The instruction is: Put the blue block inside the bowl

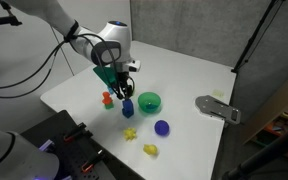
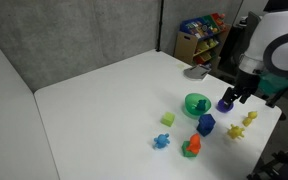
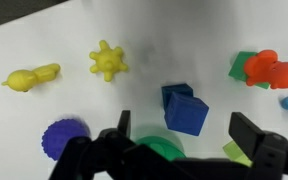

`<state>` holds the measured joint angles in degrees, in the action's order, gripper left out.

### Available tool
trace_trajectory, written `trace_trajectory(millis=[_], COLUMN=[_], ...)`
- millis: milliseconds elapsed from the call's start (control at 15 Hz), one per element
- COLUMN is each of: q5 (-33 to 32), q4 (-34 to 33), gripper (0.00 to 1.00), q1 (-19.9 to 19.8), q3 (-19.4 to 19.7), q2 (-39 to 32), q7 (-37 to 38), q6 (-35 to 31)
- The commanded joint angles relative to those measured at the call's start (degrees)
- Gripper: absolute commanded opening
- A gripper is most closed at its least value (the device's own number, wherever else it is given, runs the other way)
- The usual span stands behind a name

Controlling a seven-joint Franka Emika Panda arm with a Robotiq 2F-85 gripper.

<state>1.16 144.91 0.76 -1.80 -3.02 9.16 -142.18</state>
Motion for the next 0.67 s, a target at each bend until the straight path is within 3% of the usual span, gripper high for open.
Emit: trace_trajectory(millis=[0, 267, 600], q5=[-0.2, -2.3, -4.2], q4=[-1.7, -4.8, -11.5], gripper=[1.0, 1.0, 1.0], q1=[1.2, 3.6, 8.1], q3=[-0.2, 0.7, 3.5], q2=[-6.7, -14.3, -21.7], q7=[0.2, 3.7, 9.3], q6=[-7.6, -11.9, -11.4])
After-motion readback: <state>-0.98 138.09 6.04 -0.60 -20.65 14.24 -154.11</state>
